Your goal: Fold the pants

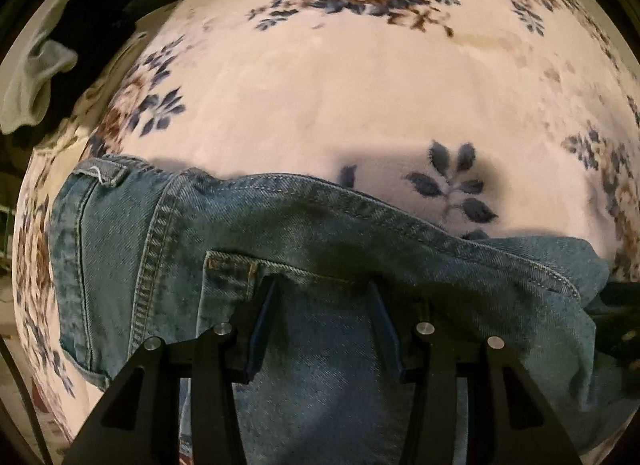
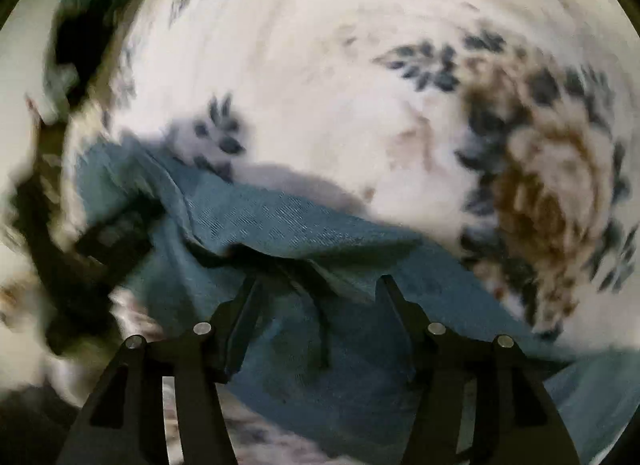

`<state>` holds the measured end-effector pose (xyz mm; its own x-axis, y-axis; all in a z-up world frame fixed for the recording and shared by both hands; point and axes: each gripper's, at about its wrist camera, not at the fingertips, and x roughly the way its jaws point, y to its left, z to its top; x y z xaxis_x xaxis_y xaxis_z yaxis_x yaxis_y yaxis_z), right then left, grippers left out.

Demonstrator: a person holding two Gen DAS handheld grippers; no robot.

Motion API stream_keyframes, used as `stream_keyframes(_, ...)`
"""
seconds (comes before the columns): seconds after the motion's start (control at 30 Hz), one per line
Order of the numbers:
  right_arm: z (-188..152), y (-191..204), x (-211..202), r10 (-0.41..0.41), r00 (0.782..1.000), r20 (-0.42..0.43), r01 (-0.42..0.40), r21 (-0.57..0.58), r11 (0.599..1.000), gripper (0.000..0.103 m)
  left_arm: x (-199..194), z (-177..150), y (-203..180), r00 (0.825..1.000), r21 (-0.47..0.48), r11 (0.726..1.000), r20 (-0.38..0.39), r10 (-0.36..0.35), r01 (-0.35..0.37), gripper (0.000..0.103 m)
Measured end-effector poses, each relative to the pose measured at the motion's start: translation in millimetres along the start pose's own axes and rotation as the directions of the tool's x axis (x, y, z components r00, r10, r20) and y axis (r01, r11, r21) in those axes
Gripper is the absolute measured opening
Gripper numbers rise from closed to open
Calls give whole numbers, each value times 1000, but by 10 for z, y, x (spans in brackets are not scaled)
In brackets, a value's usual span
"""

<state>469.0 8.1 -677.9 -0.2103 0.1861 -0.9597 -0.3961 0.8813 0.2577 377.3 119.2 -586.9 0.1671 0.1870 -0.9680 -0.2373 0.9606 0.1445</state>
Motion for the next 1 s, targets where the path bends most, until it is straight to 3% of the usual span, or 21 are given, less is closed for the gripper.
stream_keyframes(0.1,-18,207,231,-181,983,-6,179,-120,977,60,-28,-20,3,1000,4,1000,3,6,-6,44)
stream_keyframes(0.13,-36,279,264,-245,969,24,245,-162,956,53,-43,-28,3,1000,6,1000,6,6,-6,44)
stream_keyframes(0.17,-55,349,330,-355,934,48,357,-204,912,23,-58,-40,8,1000,12,1000,9,7,-7,44)
stream_keyframes(0.2,-66,368,343,-378,924,60,382,-212,900,18,-60,-42,10,1000,17,1000,9,6,-6,44)
stream_keyframes(0.27,-114,346,240,-359,928,100,372,-177,911,13,-58,-52,15,1000,27,1000,8,1,-1,44)
stream_keyframes(0.3,-158,273,122,-322,940,112,336,-141,931,11,-67,-62,12,1000,29,1000,7,-8,8,44)
stream_keyframes(0.37,-230,-6,-119,-157,980,119,157,15,988,11,-80,-71,28,999,23,999,2,-35,35,44)
stream_keyframes(0.43,-307,-394,-263,60,989,132,-86,206,975,11,-79,-53,60,998,20,998,-5,-61,61,44)
stream_keyframes(0.5,-389,-856,-232,229,956,182,-285,405,869,10,-63,-30,83,997,24,997,-15,-69,70,44)
stream_keyframes(0.53,-405,-979,-189,270,944,192,-329,454,828,10,-53,-22,86,998,29,997,-23,-65,66,44)
stream_keyframes(0.63,-464,-1317,-31,439,870,223,-484,556,676,10,-49,7,122,997,35,997,-30,-67,68,44)
stream_keyframes(0.67,-453,-1315,-97,456,861,225,-501,529,685,11,-53,12,129,997,37,997,-34,-67,68,44)
stream_keyframes(0.7,-430,-1245,-223,448,871,203,-488,465,739,20,-69,8,136,997,36,997,-35,-71,72,44)
stream_keyframes(0.73,-411,-1127,-320,417,895,158,-445,384,809,31,-89,0,140,997,32,996,-33,-76,78,44)
stream_keyframes(0.77,-406,-1015,-373,386,916,110,-401,308,863,56,-109,-12,144,996,26,996,-32,-82,83,44)
stream_keyframes(0.8,-347,-806,-408,382,921,75,-388,256,885,64,-133,-43,144,995,16,995,-35,-94,94,44)
stream_keyframes(0.87,-438,-671,-414,395,919,-14,-386,188,903,67,-191,-120,102,994,8,994,-33,-107,107,44)
stream_keyframes(0.93,-487,-486,-264,328,939,-105,-316,112,942,67,-227,-189,66,995,16,995,-27,-100,101,44)
stream_keyframes(0.97,-535,-333,-162,279,951,-130,-270,84,959,56,-244,-230,50,995,20,995,-21,-93,94,44)
stream_keyframes(1.0,-569,-318,-161,245,963,-116,-236,87,968,9,-257,-264,30,996,27,996,-15,-84,85,44)
